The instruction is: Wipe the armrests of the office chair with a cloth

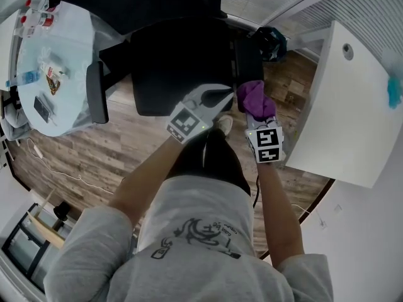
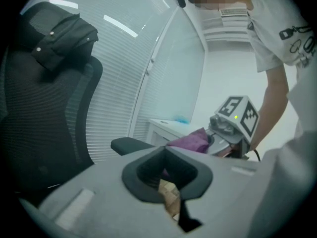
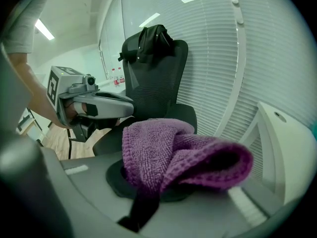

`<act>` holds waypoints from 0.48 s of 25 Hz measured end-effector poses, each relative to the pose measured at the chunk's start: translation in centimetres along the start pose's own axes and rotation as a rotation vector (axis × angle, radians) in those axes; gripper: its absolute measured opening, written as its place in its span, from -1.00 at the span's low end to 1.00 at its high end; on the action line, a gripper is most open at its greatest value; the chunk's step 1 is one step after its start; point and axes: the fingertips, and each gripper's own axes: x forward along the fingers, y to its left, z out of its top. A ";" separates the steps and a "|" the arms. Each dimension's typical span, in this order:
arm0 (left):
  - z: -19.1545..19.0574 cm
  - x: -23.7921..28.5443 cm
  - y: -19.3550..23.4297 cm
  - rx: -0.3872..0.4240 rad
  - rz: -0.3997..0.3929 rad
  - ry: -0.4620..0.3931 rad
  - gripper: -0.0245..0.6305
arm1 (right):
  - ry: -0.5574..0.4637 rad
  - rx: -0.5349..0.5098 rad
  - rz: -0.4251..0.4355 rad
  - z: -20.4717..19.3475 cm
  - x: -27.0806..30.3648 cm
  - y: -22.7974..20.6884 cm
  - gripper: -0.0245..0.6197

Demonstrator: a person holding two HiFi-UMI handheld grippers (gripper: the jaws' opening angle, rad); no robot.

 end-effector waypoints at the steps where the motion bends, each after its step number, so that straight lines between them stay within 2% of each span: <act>1: 0.0 -0.1 0.0 0.001 0.000 0.001 -0.92 | 0.000 -0.004 0.000 0.2 0.3 -0.2 -0.83; 7: 0.1 -0.7 0.3 0.001 0.004 0.005 -0.92 | -0.006 -0.013 0.005 2.4 2.5 -1.9 -0.82; 12: 0.1 -1.4 0.6 -0.003 0.013 0.005 -0.92 | 0.031 -0.031 0.026 4.7 5.1 -3.6 -0.82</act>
